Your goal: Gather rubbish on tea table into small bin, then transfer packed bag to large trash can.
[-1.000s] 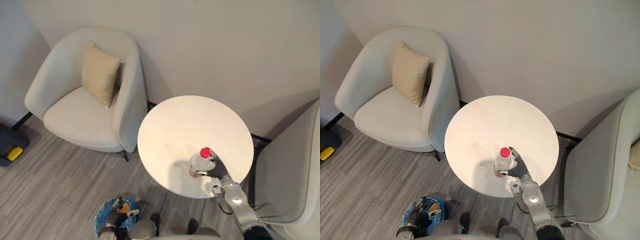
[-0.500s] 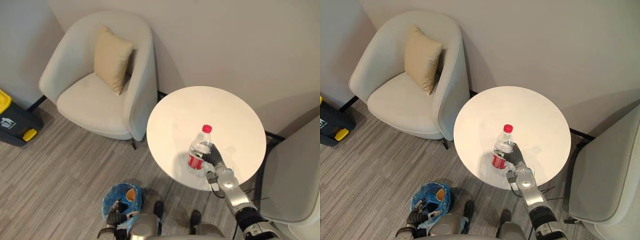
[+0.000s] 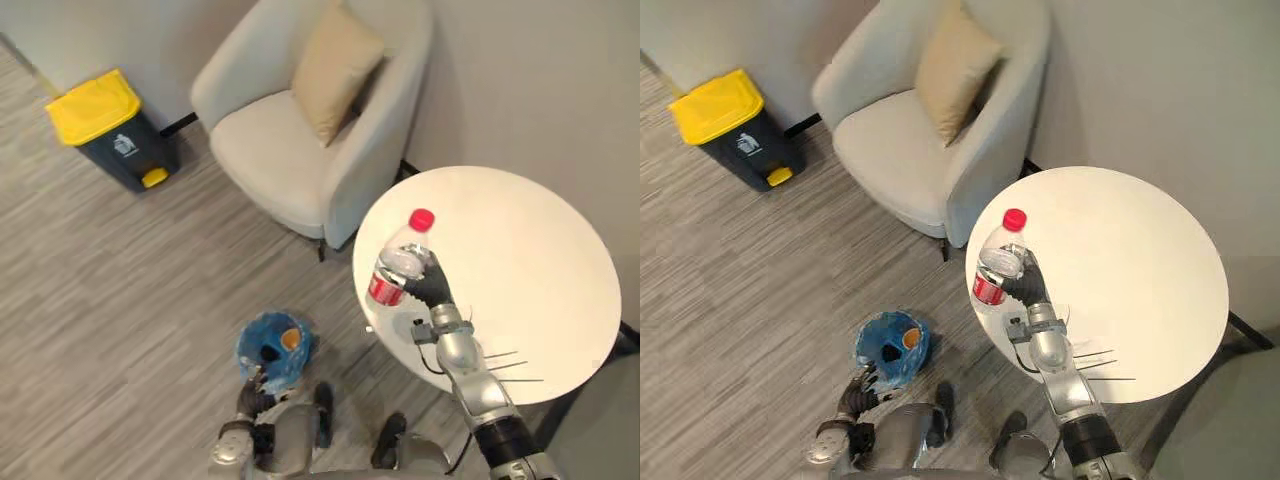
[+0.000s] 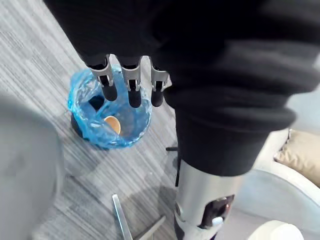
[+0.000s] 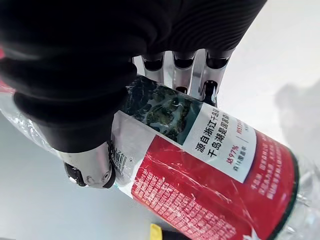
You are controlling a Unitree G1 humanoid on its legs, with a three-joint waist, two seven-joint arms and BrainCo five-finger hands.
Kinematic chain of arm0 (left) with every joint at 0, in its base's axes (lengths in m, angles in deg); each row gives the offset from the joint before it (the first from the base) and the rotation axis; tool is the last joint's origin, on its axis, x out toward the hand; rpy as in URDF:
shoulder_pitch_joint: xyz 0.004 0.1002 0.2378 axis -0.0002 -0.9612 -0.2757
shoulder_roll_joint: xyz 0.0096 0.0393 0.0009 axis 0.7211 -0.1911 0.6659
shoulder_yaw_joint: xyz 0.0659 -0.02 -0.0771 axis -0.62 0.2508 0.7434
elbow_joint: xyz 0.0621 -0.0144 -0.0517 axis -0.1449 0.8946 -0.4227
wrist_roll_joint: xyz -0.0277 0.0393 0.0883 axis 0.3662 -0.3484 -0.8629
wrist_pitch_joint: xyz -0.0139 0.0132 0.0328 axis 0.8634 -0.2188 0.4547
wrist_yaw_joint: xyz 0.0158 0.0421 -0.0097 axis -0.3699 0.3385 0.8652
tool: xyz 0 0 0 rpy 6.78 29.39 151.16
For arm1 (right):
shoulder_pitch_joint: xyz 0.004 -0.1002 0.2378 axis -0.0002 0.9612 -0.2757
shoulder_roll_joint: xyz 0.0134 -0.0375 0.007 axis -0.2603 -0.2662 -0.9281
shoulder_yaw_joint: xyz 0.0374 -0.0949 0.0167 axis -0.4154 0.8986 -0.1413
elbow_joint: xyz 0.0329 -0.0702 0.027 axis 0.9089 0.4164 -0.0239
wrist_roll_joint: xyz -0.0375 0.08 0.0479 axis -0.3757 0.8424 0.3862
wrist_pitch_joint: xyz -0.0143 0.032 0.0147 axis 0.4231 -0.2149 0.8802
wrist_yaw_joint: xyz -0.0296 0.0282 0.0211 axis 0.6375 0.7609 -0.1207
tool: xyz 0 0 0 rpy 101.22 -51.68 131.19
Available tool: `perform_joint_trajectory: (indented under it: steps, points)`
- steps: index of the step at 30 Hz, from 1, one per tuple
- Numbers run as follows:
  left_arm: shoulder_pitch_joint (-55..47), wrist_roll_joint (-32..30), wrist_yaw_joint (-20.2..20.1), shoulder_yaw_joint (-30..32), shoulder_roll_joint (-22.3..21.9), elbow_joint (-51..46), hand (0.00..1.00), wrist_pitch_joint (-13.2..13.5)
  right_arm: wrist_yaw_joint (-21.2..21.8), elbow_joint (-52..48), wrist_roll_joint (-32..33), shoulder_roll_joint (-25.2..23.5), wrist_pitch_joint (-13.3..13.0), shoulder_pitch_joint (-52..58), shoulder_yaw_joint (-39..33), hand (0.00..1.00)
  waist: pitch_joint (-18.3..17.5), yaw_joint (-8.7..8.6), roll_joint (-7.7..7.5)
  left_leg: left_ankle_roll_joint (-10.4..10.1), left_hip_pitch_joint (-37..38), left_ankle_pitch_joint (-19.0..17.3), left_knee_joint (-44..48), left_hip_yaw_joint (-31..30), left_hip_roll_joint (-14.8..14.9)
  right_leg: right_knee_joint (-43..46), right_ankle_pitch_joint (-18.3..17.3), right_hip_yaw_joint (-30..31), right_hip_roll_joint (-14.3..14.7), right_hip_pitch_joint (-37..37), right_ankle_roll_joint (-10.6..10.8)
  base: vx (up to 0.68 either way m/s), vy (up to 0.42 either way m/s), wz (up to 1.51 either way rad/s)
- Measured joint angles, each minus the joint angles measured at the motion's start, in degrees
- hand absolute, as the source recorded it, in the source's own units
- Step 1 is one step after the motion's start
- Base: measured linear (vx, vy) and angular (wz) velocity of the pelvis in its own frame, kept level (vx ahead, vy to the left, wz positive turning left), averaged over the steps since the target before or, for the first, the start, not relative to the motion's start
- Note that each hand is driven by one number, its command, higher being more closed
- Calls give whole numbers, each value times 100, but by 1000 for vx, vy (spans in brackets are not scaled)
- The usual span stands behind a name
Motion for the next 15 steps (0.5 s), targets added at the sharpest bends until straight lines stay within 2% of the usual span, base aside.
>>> perform_joint_trajectory:
  steps: [1,2,3,4,6,9,11,12,13,14,15]
  points:
    - [55,-88,1,-46,-62,2,0,1,-13,35,-16,6,31,8,-1,100,-22,-104,12,-188,358,-108,-168,364,333,23,27,-209,-65,73,53,-57,152,88]
    - [89,-127,0,-88,-74,7,0,4,-27,40,-45,16,49,9,-20,100,-79,-161,107,-294,532,-109,-410,469,471,22,54,-323,-75,101,103,-52,229,98]
    - [175,-191,2,-165,-81,83,0,19,-74,50,-133,12,58,-2,-102,100,-133,-234,196,-626,750,-140,-933,424,497,-30,137,-488,-74,136,248,-49,285,88]
    - [236,-197,8,-203,-11,197,0,18,-123,141,-210,-59,92,-13,-152,100,-145,-256,128,-666,812,-141,-1195,352,351,-175,271,-578,-91,218,376,-53,276,70]
    - [170,-223,16,-232,116,370,0,-9,-115,402,-235,-250,107,15,-219,100,-183,-187,18,-646,829,-133,-1077,198,194,-388,455,-536,-164,435,373,-41,247,44]
    - [-22,-256,37,-100,141,368,0,-4,-89,559,-240,-328,205,26,-50,100,-196,-47,-5,-418,830,-289,-794,66,36,-198,482,-497,-383,560,378,-63,230,28]
    - [-145,-263,33,-56,189,368,0,1,-79,557,-245,-387,207,106,11,100,-169,-29,-6,-328,755,-541,-664,-133,-90,453,272,-31,-545,292,65,-112,148,29]
    - [-183,-282,24,-21,228,333,0,5,-70,560,-245,-407,210,261,13,100,-138,-79,-37,-245,742,-630,-610,-350,-162,1292,145,705,-679,-144,-176,-133,29,60]
    - [-191,-297,29,-10,240,337,0,3,-32,567,-245,-415,217,395,35,100,-93,-138,-15,-255,728,-658,-594,-558,-209,1653,-202,1364,-525,-371,-24,-136,-9,88]
    - [-219,-272,50,76,317,332,0,7,38,566,-246,-402,220,488,154,100,-54,-209,-84,-253,677,-657,-569,-816,-211,1739,-488,2108,-66,-711,190,-99,-26,78]
    - [-219,-269,64,101,353,338,0,9,51,562,-247,-403,220,488,211,100,-16,-254,-81,-252,625,-656,-533,-917,-217,1698,-504,2310,87,-841,218,-73,-22,65]
